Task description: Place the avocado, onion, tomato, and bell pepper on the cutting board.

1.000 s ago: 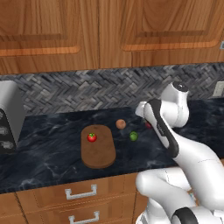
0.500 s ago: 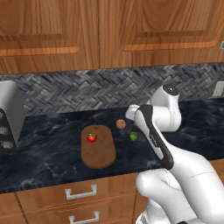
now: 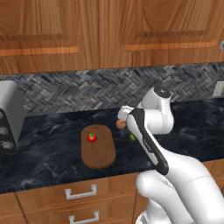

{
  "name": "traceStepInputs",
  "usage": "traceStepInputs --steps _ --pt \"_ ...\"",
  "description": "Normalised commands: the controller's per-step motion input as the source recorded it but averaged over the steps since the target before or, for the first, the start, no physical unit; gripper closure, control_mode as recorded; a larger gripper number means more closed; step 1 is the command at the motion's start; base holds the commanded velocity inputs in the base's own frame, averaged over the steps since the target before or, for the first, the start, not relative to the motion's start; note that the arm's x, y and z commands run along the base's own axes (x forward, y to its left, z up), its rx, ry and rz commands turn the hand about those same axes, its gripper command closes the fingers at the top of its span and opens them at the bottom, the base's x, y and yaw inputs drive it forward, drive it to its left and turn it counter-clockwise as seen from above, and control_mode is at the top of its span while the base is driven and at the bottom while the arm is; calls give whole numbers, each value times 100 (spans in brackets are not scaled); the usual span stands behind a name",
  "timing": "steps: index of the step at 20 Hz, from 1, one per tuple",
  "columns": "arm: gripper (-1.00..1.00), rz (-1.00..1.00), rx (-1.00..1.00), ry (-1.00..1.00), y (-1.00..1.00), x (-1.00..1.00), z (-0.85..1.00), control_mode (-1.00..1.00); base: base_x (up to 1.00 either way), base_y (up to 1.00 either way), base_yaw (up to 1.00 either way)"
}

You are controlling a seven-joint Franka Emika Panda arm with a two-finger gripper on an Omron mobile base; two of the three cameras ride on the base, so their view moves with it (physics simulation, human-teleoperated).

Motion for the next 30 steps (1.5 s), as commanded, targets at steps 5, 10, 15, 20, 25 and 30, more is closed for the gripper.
traceStepInputs --steps 5,10,15,20,25,30 --pt "100 0 0 2 23 0 0 -100 0 0 0" --pt "100 0 5 7 3 0 0 -100 0 0 0" --pt "100 -8 6 7 9 0 3 -100 0 0 0" --pt "100 -18 1 3 18 0 3 -100 0 0 0" --pt "100 -21 2 5 13 0 1 -100 0 0 0" --pt "100 -17 3 9 8 8 2 -100 0 0 0"
